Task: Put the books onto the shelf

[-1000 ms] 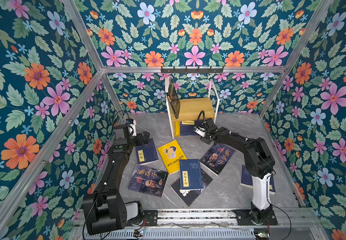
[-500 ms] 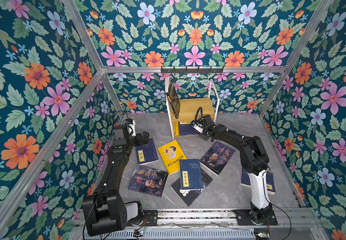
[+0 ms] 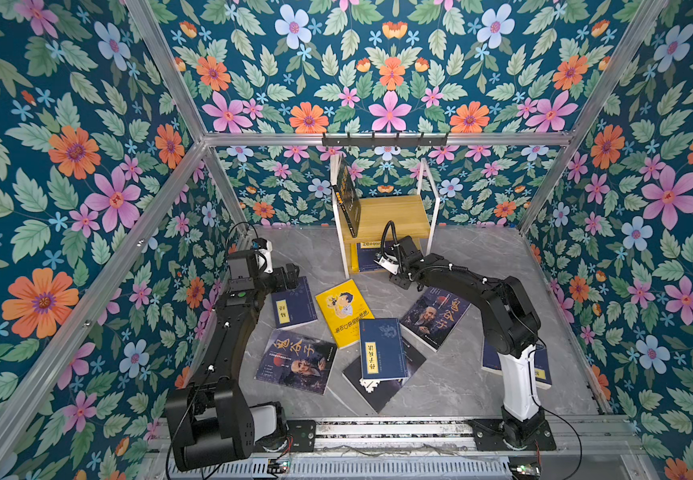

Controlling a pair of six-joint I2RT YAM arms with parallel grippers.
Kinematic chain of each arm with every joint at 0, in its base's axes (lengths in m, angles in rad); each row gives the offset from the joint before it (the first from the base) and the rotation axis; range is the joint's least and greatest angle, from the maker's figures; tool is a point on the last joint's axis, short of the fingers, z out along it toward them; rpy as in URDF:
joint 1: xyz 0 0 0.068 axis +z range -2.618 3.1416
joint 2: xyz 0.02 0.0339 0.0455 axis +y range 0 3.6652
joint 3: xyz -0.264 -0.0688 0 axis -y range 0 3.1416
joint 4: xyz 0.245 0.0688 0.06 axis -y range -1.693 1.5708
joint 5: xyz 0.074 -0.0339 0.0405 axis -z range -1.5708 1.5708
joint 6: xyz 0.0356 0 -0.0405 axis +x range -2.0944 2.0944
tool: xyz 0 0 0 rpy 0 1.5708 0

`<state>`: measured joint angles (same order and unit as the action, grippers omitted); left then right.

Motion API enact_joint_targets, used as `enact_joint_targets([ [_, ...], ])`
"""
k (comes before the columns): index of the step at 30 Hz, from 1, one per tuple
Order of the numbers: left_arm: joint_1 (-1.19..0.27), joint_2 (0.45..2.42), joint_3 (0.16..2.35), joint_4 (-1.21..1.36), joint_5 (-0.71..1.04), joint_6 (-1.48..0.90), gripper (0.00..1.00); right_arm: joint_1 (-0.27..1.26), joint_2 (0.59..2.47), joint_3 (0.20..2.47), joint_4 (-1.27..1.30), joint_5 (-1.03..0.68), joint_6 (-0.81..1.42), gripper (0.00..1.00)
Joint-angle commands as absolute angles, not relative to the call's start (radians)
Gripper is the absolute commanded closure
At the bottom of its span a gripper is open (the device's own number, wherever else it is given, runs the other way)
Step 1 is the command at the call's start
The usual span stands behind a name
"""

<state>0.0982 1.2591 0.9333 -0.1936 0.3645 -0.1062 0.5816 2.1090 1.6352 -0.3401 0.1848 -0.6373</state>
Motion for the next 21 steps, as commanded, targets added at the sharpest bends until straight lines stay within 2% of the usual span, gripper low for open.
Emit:
enact_joint_targets([
  [1, 0.099, 1.256, 0.933, -0.17, 0.373, -0.11, 0.0, 0.589, 2.136, 1.689, -0.342, 0.168, -0.58, 0.63],
  [8, 0.1, 1.245, 0.932, -0.174, 0.364, -0.107, 0.0, 0.598, 2.197, 1.764, -0.354, 0.192, -0.498, 0.75],
  [12, 0.1, 1.243, 0.931, -0.173, 0.364, -0.106, 0.0, 0.601, 2.2, 1.764, -0.369, 0.2, -0.444, 0.87],
  [21, 0.101, 1.25, 0.936, -0.178, 0.36, -0.103, 0.0, 0.621, 2.124, 1.613, -0.308, 0.141, -0.284, 0.98],
])
